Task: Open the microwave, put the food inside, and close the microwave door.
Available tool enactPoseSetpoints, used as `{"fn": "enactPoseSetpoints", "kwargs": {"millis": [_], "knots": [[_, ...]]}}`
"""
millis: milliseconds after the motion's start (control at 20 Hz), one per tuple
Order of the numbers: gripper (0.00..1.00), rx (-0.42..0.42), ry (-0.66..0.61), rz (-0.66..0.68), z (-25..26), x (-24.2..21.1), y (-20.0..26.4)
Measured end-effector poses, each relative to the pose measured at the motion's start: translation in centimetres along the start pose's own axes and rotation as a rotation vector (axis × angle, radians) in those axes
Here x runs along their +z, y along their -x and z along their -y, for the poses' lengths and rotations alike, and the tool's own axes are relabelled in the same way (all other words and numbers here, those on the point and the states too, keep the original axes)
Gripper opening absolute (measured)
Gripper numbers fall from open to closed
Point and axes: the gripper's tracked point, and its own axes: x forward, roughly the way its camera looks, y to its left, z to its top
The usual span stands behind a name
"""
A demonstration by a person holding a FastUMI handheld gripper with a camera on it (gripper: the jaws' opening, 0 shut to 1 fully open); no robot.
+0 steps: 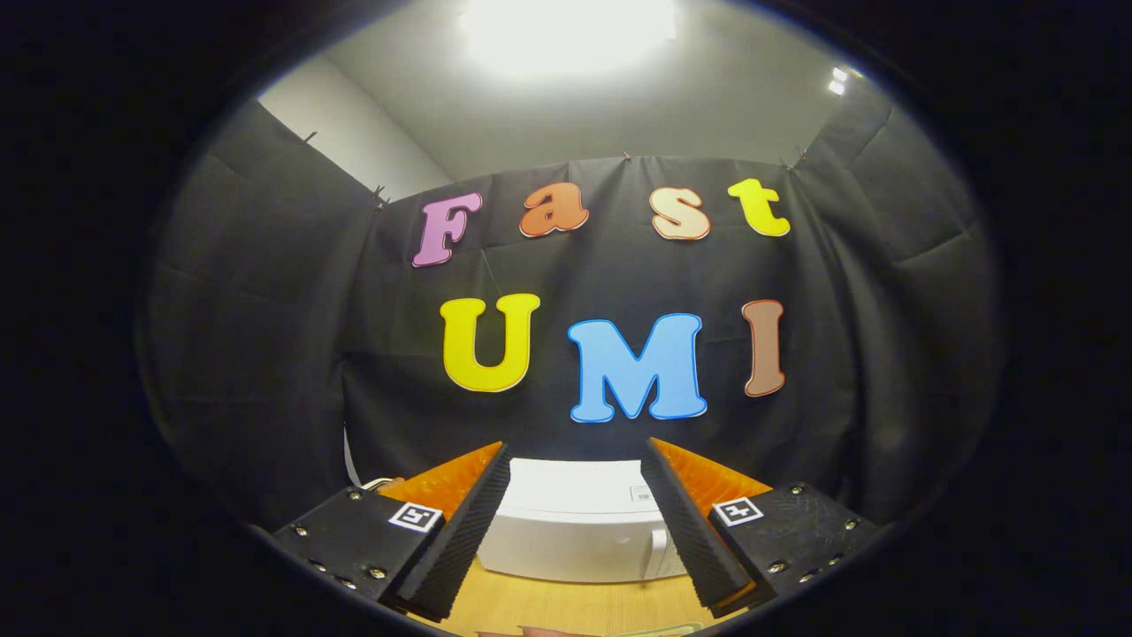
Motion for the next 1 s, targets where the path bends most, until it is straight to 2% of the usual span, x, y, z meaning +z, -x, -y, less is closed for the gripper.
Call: {"fn": "enactPoseSetpoints", "kwargs": {"millis": [350, 600, 800, 1000], "knots": [[0.96, -0.063, 0.048, -0.006, 6.0, -11.2, -3.5], [0.96, -0.126, 0.035, -0.101, 10.9, -20.5, -7.6], [0.96, -0.102, -0.027, -0.180, 12.0, -25.0, -10.2], [0.96, -0.110, -0.024, -0.208, 12.3, -27.7, -11.9]]}}
